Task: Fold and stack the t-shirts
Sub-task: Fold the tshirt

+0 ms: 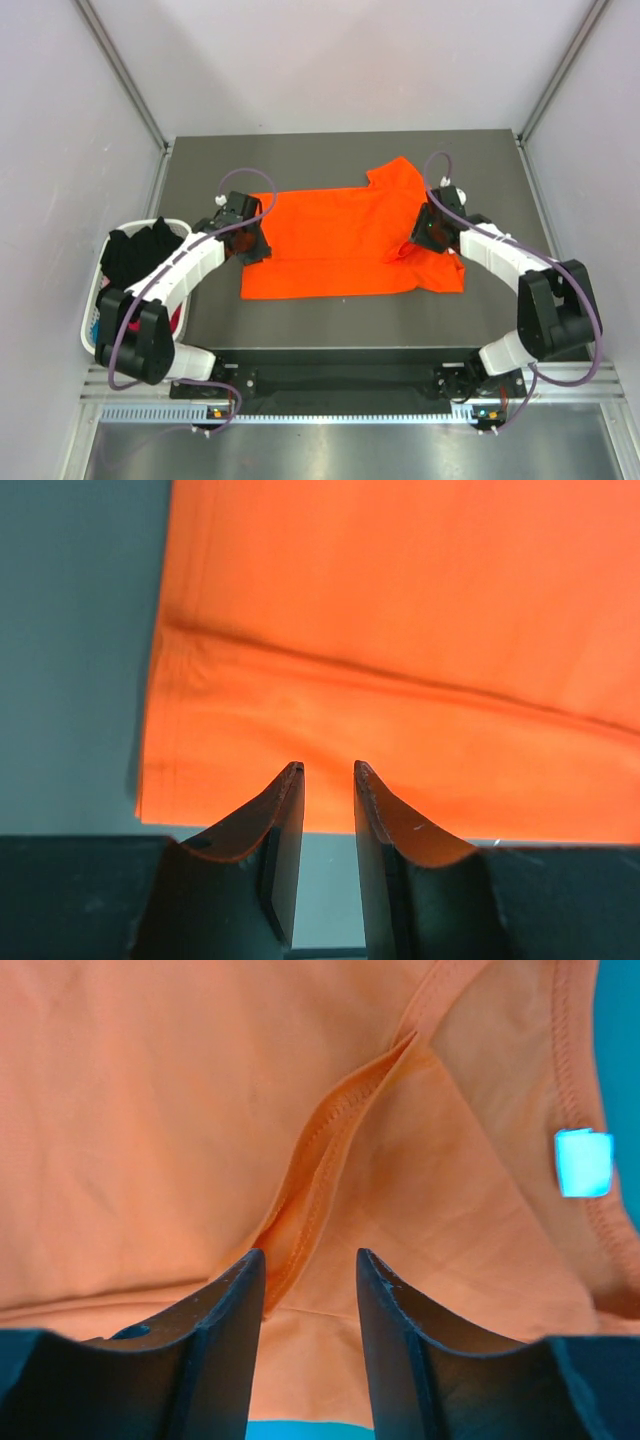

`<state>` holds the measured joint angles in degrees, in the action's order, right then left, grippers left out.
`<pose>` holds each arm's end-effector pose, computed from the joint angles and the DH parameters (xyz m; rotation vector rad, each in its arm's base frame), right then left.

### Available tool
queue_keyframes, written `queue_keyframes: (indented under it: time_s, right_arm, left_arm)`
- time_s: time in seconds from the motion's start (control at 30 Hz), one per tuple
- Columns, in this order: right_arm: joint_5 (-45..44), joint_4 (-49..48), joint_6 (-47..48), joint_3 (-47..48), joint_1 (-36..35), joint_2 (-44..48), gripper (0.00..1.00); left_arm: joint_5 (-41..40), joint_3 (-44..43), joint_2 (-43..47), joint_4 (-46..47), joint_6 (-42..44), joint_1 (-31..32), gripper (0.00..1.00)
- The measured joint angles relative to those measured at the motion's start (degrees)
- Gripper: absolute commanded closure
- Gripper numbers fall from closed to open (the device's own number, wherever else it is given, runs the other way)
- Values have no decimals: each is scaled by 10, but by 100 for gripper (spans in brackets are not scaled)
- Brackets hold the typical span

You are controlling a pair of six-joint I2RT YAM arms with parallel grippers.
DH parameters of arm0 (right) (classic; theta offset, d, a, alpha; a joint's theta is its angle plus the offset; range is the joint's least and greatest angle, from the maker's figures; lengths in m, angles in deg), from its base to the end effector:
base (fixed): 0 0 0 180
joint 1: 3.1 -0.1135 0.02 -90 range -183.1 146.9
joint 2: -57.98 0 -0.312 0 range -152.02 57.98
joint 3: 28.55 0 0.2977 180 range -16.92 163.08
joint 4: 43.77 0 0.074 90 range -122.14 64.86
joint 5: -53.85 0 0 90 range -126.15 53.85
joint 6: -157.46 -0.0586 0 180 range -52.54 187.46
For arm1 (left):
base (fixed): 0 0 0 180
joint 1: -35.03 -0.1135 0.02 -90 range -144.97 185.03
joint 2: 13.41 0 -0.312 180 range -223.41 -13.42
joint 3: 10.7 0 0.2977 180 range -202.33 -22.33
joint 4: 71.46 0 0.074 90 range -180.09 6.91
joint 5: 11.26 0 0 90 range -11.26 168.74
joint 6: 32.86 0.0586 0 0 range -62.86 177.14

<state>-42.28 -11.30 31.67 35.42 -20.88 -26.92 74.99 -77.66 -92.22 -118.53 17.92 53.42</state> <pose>0.3344 0.1007 0.2117 0.4373 2.4752 0.2544 0.3041 -0.0971 0.2450 -0.4975 2.5745 -0.2761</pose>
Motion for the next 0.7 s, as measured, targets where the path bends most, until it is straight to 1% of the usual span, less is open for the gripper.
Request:
queue_keyframes:
  time_s: [0.1, 0.17, 0.37, 0.53, 0.7]
  right_arm:
    - [2, -17, -27, -5, -2, -15, 64]
    - [3, -30, -46, -7, -5, -26, 65]
    - [19, -80, -87, -20, -16, -58, 65]
    - [29, -104, -104, -19, -20, -93, 65]
    - [31, -122, -110, -8, -20, -98, 66]
  left_arm:
    - [15, 21, -2, 0, 0, 1, 69]
    - [21, 28, -2, 0, 0, 2, 69]
    - [28, 31, -2, 11, 0, 2, 69]
    - [27, 31, -2, 14, 2, 2, 69]
    - [25, 31, -7, 17, 3, 2, 70]
